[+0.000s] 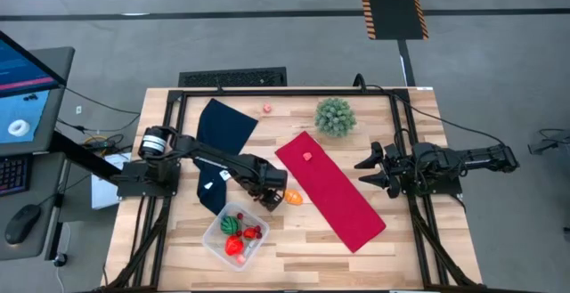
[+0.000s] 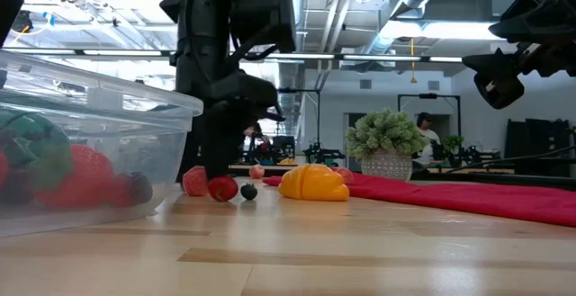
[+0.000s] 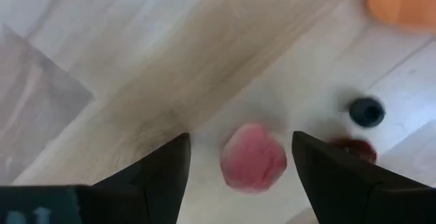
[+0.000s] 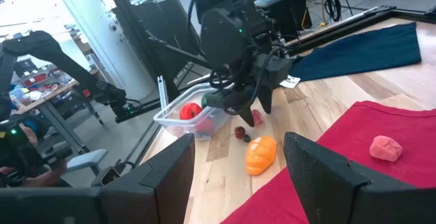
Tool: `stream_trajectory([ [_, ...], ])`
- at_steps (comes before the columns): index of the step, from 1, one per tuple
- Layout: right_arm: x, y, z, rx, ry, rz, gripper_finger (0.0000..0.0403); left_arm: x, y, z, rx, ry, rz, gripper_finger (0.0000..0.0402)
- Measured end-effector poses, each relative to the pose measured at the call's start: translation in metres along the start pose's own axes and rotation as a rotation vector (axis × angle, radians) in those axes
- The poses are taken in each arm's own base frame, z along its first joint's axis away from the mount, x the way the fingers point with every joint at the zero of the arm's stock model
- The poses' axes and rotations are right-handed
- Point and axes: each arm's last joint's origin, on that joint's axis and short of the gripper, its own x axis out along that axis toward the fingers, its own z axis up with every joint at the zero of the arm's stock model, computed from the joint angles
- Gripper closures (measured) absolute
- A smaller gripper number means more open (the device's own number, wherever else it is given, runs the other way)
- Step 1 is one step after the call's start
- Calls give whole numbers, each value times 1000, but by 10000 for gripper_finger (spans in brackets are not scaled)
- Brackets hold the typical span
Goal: Pick and placing Produce into tupperware
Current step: Put the peach fruit into the transparent bin
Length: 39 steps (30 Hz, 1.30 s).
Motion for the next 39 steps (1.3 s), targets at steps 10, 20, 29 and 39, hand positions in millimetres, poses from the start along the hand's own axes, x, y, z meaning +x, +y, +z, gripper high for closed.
stream_trajectory([
  [10,0,0,0,0,0,0,154,1,2,-6,-13,4,22,155],
  [20,0,0,0,0,0,0,154,3,3,-8,-17,2,23,220],
  [29,0,0,0,0,0,-1,154,3,4,-8,-15,-12,36,292],
  [39,0,0,0,0,0,0,154,-32,-3,-18,50,-186,-3,301],
])
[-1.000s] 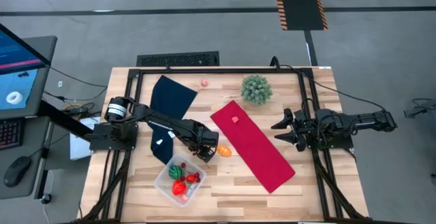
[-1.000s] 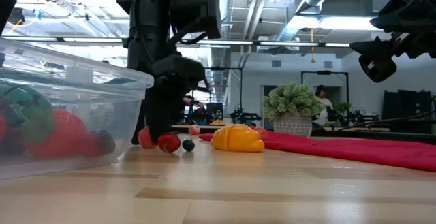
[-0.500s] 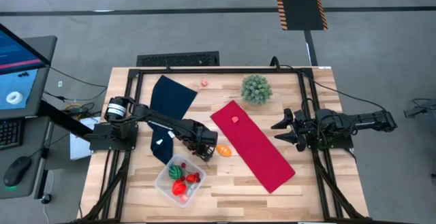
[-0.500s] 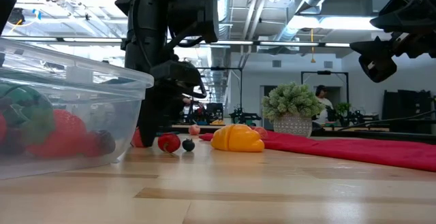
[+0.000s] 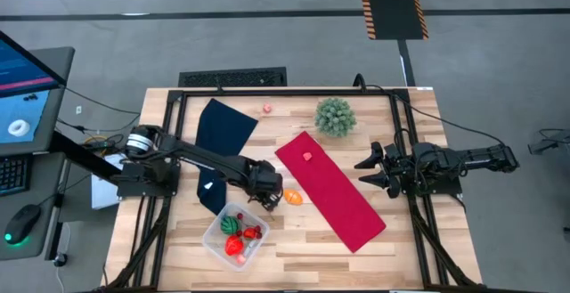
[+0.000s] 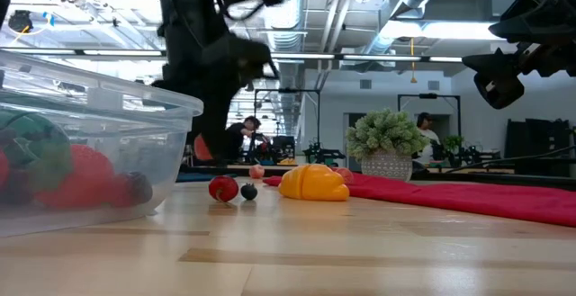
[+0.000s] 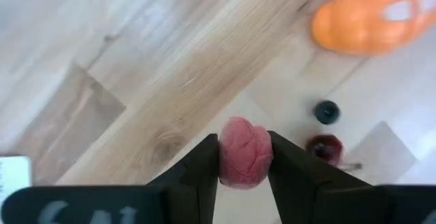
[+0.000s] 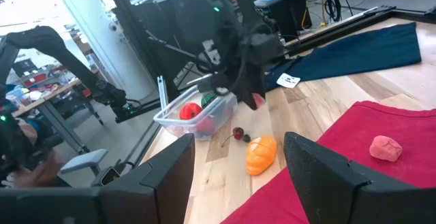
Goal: Pick and placing Produce into tupperware
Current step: Put the peach fruit into the transparent bin
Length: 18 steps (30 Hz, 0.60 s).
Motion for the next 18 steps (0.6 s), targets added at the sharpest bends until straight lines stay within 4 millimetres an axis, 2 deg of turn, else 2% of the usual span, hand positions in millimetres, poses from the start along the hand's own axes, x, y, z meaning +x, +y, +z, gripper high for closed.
stream_trajectory([
  [5,0,0,0,0,0,0,154,-30,-4,-16,-11,-88,4,306],
  [10,0,0,0,0,0,0,154,-55,-13,-43,2,-150,-32,302],
  [18,0,0,0,0,0,0,154,-69,-30,-92,68,-150,-83,302],
])
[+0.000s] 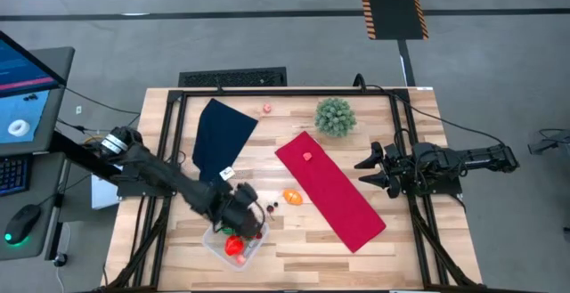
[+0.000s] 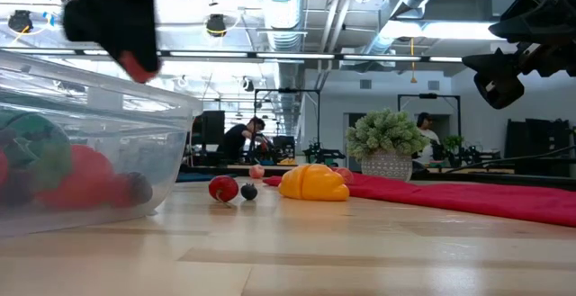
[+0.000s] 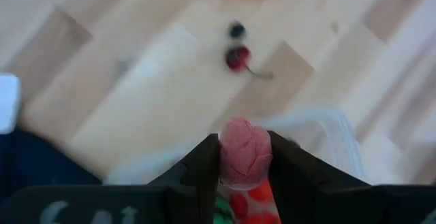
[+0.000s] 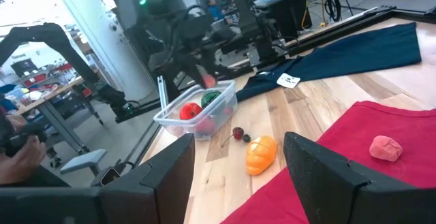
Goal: Pick and placing Produce into tupperware
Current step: Put the peach fruit into the transparent bin, then put the peach into the transparent bin
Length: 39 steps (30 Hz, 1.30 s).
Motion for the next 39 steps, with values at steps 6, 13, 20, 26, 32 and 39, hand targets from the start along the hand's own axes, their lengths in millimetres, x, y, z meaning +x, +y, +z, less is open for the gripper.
stream_trajectory([
  [6,0,0,0,0,0,0,154,1,-6,-38,41,-2,-30,302],
  [13,0,0,0,0,0,0,154,22,2,-61,109,-71,-97,263],
  [20,0,0,0,0,0,0,154,29,3,-71,221,-97,-136,195],
  [26,0,0,0,0,0,0,154,27,0,-73,311,-178,-115,180],
  [32,0,0,0,0,0,0,154,12,-10,-80,511,-415,-112,180],
  [39,0,0,0,0,0,0,154,-13,-17,-46,672,-548,-228,180],
])
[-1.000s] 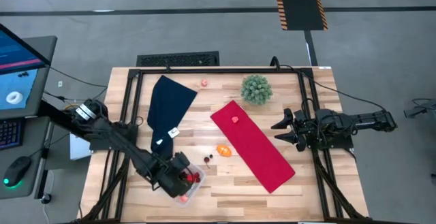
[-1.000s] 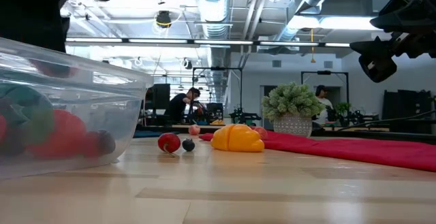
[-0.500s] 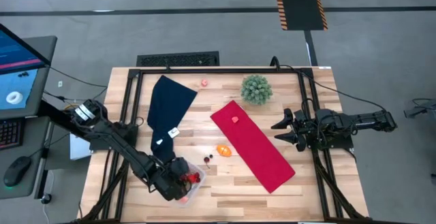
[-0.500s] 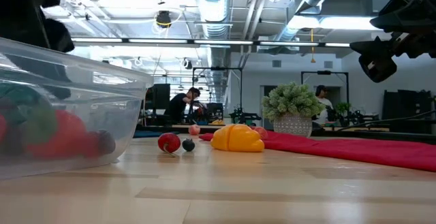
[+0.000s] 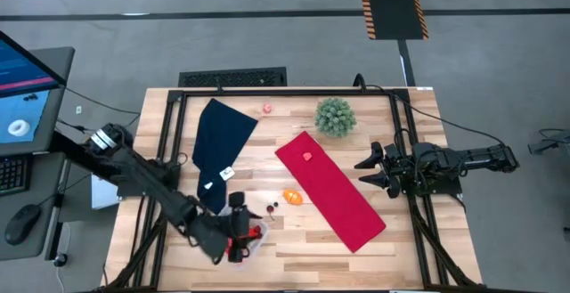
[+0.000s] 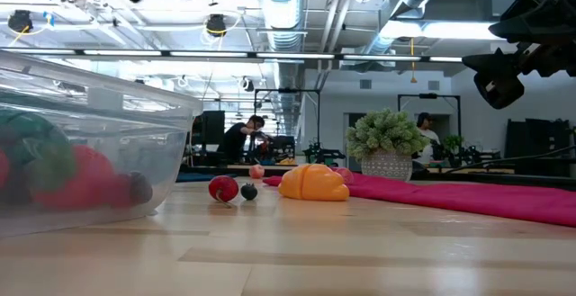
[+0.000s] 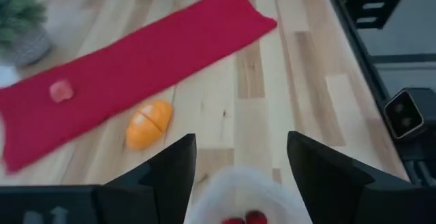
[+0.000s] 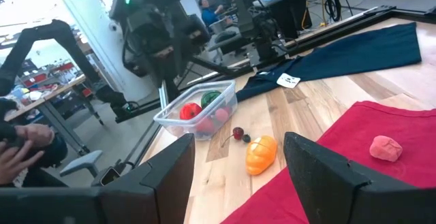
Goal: Pick and placing Produce into tupperware
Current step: Put the peach into the transparent bin
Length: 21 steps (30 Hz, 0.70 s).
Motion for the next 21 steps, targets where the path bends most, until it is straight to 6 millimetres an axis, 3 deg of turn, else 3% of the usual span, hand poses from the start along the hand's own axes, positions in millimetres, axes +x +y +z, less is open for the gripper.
stream_trajectory([
  [7,0,0,0,0,0,0,154,33,47,15,-34,17,-32,180],
  [15,0,0,0,0,0,-1,154,47,135,28,-496,54,207,180],
  [21,0,0,0,0,0,0,154,51,169,35,-595,-8,294,180],
])
